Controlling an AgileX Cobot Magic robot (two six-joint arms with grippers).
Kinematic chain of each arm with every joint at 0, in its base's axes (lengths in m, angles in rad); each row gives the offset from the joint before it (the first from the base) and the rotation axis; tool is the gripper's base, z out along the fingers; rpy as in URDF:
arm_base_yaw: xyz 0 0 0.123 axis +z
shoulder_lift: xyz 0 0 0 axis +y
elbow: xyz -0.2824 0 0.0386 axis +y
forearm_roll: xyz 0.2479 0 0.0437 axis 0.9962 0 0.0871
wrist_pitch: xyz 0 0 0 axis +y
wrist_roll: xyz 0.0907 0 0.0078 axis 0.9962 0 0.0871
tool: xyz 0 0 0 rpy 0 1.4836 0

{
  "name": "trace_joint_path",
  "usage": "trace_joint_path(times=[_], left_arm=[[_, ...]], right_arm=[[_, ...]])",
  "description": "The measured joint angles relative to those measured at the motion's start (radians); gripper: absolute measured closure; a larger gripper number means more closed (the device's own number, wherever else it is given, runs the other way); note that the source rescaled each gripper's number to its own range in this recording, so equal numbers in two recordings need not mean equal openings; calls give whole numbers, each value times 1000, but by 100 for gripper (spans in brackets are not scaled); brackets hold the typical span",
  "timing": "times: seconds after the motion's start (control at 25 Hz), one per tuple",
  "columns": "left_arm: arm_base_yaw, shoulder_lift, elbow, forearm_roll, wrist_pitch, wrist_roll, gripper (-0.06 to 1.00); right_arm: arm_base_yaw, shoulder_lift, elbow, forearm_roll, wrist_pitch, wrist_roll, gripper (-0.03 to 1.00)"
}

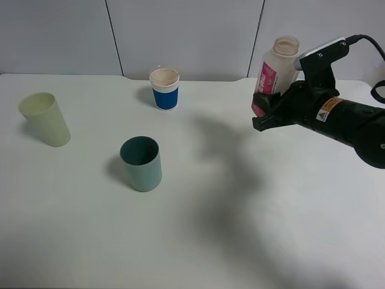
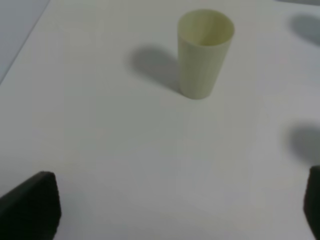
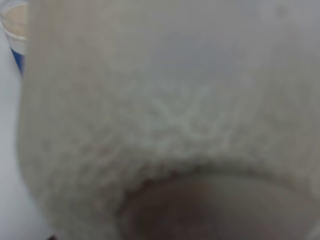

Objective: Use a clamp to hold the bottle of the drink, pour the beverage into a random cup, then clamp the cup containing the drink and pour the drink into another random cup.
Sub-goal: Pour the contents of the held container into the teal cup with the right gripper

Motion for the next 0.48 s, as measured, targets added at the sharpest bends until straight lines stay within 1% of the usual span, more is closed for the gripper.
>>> trace_joint_path(times=[0.2,0.48], left_arm=[[0,0,0,0,0,0,2],[0,0,0,0,0,0,2]], right_arm=[[46,-1,-95,0,87,-25,97],[112,-1,-228,-2,241,-44,97]])
